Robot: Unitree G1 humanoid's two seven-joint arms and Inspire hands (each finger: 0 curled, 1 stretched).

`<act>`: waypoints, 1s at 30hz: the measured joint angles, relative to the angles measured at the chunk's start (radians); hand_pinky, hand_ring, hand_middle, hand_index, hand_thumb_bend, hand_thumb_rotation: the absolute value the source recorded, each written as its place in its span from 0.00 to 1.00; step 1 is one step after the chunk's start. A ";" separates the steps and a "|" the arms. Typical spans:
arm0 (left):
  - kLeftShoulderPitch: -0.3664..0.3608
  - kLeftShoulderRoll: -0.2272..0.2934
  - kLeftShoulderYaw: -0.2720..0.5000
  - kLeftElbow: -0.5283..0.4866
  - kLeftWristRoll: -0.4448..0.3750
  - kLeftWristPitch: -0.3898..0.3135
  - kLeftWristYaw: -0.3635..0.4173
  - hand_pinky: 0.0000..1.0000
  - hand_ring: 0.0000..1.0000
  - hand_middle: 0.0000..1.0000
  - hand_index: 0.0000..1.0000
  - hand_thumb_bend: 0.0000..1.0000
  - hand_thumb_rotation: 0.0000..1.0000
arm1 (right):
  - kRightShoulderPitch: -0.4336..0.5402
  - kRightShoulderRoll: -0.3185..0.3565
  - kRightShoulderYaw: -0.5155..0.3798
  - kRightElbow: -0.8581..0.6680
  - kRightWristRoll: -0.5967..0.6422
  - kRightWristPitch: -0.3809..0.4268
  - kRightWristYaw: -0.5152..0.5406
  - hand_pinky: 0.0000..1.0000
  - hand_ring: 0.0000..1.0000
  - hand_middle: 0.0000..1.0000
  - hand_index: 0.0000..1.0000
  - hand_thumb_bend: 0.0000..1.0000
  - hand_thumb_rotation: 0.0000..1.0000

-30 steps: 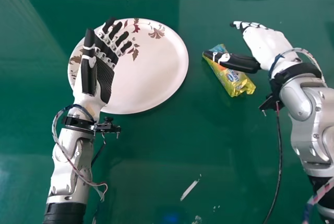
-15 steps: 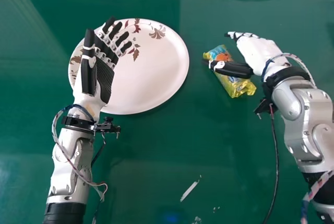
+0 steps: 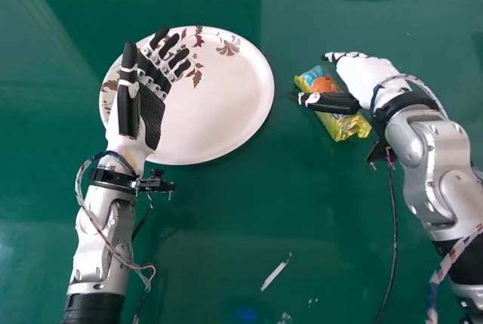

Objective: Pick up biscuit and place it in the plate

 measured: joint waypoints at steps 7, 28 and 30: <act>0.000 0.000 0.001 0.000 -0.002 0.002 -0.003 0.93 0.91 0.96 0.97 1.00 0.57 | -0.045 -0.022 0.040 0.077 -0.027 -0.022 0.024 0.93 1.00 1.00 1.00 1.00 0.73; 0.004 0.000 0.018 -0.002 -0.010 0.004 -0.015 0.90 0.89 0.95 0.97 1.00 0.48 | -0.133 -0.078 0.117 0.234 -0.117 -0.103 0.020 0.90 1.00 1.00 0.99 1.00 0.74; 0.004 0.000 0.019 -0.002 -0.009 0.004 -0.015 0.90 0.89 0.95 0.97 1.00 0.48 | -0.133 -0.078 0.120 0.241 -0.124 -0.101 0.021 0.89 1.00 1.00 0.98 1.00 0.74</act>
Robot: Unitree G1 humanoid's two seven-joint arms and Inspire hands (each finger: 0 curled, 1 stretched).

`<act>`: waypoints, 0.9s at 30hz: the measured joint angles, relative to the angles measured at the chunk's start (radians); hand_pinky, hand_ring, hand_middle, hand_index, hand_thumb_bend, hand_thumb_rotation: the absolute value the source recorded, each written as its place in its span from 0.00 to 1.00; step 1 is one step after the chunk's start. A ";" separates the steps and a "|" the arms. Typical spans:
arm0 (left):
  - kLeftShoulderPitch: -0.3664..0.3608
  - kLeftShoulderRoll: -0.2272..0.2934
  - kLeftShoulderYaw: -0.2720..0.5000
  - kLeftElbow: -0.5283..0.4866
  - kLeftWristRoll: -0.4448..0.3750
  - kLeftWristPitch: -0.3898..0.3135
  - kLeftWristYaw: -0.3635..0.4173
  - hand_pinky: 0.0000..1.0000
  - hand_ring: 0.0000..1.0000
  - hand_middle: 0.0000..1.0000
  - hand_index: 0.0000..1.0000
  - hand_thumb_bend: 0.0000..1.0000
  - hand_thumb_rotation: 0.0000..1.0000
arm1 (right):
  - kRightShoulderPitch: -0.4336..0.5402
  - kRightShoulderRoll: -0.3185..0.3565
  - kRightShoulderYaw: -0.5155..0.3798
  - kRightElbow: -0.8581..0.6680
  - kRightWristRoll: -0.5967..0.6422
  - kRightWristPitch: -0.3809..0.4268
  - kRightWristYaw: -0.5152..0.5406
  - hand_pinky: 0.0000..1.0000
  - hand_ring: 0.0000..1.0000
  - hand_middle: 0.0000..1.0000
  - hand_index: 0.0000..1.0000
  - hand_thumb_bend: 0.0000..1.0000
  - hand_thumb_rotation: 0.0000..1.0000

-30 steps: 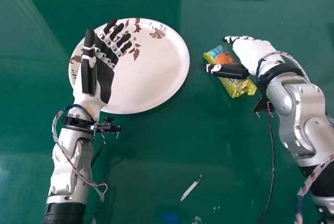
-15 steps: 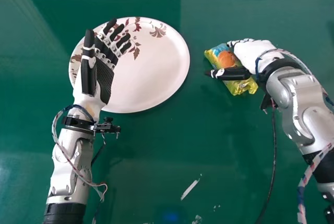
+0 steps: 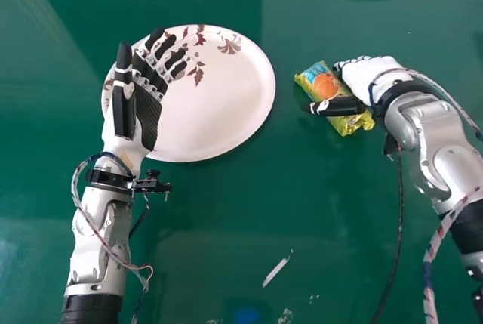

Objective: Pick up biscuit and place it in the plate

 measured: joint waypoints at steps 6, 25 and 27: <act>0.000 -0.001 0.001 0.000 -0.001 0.000 0.000 0.91 0.89 0.96 0.97 1.00 0.49 | 0.000 -0.006 0.001 0.009 -0.008 0.002 -0.002 0.90 1.00 1.00 0.97 1.00 0.72; 0.003 -0.003 0.002 -0.007 -0.013 0.018 0.019 0.90 0.90 0.95 0.98 1.00 0.51 | 0.006 -0.008 0.001 0.002 -0.010 0.013 -0.003 0.64 0.83 0.94 0.94 0.89 0.53; 0.004 -0.003 0.002 -0.011 -0.014 0.023 0.026 0.90 0.90 0.95 0.98 1.00 0.51 | 0.005 -0.008 -0.001 0.001 -0.010 0.014 -0.003 0.61 0.80 0.92 0.92 0.90 0.50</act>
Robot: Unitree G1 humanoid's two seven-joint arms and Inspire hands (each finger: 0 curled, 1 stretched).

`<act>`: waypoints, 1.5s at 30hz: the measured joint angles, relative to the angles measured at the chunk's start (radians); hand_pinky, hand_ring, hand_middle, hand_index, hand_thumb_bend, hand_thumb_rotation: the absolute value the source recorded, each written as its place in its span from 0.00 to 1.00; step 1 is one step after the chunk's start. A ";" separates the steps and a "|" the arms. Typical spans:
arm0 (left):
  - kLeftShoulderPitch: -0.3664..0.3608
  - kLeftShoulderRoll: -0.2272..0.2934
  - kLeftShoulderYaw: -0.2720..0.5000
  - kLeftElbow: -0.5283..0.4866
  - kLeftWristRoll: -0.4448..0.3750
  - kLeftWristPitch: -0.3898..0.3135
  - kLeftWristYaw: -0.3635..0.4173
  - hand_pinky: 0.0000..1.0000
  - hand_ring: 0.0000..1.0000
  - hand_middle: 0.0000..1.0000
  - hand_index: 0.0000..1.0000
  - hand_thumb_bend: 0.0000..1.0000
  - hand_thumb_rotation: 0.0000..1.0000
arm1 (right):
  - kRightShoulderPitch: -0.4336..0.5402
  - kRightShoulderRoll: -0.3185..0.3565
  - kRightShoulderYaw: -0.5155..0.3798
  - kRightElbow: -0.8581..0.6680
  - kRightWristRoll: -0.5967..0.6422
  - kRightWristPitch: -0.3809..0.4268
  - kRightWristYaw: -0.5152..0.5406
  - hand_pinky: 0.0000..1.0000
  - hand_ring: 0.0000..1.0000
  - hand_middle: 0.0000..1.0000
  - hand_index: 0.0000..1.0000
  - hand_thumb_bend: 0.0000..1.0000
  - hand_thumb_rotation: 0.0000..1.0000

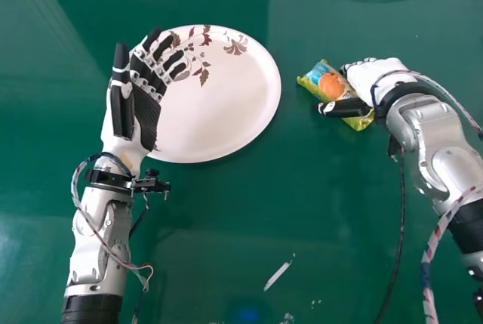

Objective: Pick up biscuit and place it in the plate

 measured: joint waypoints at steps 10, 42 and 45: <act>0.002 -0.006 0.004 -0.001 -0.039 0.017 0.000 0.90 0.90 0.95 0.98 1.00 0.52 | 0.000 -0.008 -0.002 -0.012 -0.001 0.002 -0.007 0.48 0.68 0.83 0.84 0.82 0.31; -0.001 -0.049 0.038 -0.006 -0.093 0.054 -0.001 0.89 0.88 0.94 0.96 1.00 0.54 | 0.003 -0.018 -0.010 -0.030 0.009 0.012 -0.008 0.24 0.44 0.46 0.53 0.50 0.00; -0.001 -0.054 0.039 -0.006 -0.093 0.053 0.003 0.90 0.89 0.94 0.97 1.00 0.54 | 0.003 -0.018 -0.012 -0.032 0.011 0.012 -0.008 0.23 0.44 0.45 0.53 0.50 0.00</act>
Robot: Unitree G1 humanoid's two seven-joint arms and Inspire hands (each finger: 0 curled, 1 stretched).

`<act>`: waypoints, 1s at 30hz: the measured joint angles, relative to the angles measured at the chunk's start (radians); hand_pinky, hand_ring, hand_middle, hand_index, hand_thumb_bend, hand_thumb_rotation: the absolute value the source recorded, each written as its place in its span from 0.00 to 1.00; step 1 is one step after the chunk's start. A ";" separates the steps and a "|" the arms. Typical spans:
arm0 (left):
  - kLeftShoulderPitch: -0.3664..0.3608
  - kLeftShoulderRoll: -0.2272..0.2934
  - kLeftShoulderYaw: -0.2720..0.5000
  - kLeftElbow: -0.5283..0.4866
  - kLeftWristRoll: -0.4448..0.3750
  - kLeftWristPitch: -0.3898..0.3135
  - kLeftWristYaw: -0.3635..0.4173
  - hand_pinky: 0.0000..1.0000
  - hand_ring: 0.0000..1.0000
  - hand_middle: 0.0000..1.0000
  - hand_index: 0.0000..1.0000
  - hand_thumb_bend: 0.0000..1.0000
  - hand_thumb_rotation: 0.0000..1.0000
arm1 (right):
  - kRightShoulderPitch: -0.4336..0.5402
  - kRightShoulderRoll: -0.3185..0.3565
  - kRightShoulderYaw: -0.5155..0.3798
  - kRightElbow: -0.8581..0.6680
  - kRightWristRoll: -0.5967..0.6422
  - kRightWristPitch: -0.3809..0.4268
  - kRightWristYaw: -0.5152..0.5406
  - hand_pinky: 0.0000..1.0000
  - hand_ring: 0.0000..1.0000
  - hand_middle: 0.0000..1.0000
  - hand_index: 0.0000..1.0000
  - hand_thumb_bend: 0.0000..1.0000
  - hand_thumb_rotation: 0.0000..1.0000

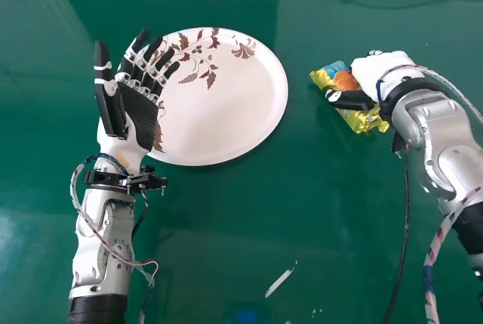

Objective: Pick up biscuit and place it in the plate

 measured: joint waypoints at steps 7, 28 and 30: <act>0.000 -0.002 0.002 0.000 0.000 0.000 0.005 0.89 0.88 0.94 0.96 1.00 0.53 | 0.007 -0.003 -0.010 -0.004 0.010 0.000 -0.003 0.23 0.35 0.49 0.56 0.49 0.00; 0.000 0.000 0.003 -0.001 0.001 0.003 0.006 0.91 0.87 0.94 0.97 1.00 0.52 | 0.044 -0.012 -0.063 -0.069 0.085 0.027 0.027 0.24 0.40 0.47 0.55 0.49 0.00; 0.000 0.000 0.003 -0.001 0.001 0.004 0.008 0.91 0.87 0.95 0.97 1.00 0.52 | 0.047 -0.014 -0.064 -0.077 0.084 0.032 0.038 0.24 0.39 0.48 0.55 0.49 0.00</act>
